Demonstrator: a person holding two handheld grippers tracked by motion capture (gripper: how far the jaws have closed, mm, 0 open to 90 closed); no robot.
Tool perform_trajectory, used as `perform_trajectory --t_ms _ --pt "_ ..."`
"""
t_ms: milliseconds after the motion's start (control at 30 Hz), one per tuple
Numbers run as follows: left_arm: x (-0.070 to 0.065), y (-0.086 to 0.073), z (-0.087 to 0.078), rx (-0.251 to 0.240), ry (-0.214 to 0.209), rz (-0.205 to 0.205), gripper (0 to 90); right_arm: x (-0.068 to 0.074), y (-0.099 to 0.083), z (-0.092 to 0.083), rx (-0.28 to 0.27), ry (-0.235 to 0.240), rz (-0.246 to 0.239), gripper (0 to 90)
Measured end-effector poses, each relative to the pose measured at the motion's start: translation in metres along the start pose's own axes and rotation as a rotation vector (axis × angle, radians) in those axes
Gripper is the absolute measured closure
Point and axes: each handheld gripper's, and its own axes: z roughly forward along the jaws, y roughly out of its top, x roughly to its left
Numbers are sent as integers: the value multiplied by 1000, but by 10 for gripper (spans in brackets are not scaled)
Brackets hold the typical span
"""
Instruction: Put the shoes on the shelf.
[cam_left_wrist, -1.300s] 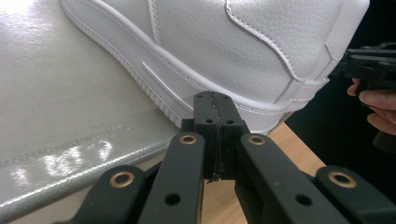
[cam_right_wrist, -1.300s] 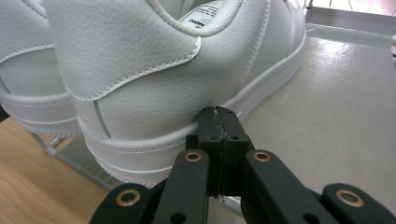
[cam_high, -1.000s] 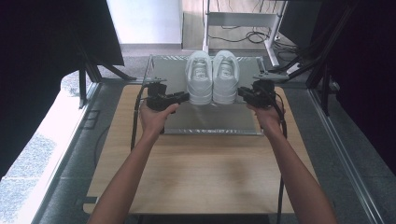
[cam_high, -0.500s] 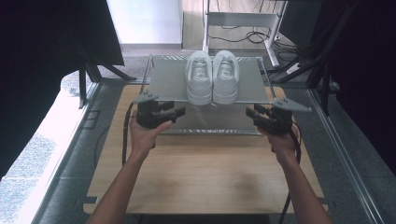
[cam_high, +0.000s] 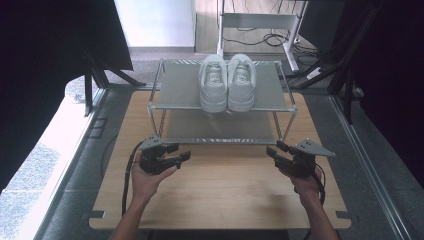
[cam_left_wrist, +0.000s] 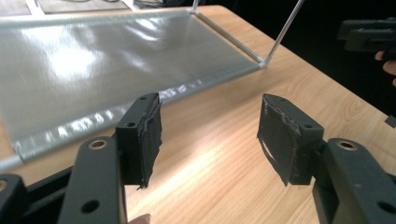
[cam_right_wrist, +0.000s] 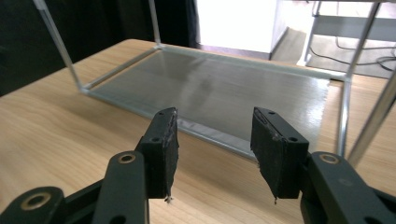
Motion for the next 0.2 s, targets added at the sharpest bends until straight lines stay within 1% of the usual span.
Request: perform_trajectory --t_ms 67,100,133,200 --pt "1 -5 0 -14 -1 -10 377 2 -1 -1 -13 6 -12 497" --pt "2 -7 -1 -18 0 -18 375 3 -1 0 -9 8 -20 484" --pt "2 -8 0 -10 3 -17 371 3 -2 0 0 5 -33 473" --pt "4 -12 -1 -7 21 -17 360 3 -7 1 14 -8 -45 459"
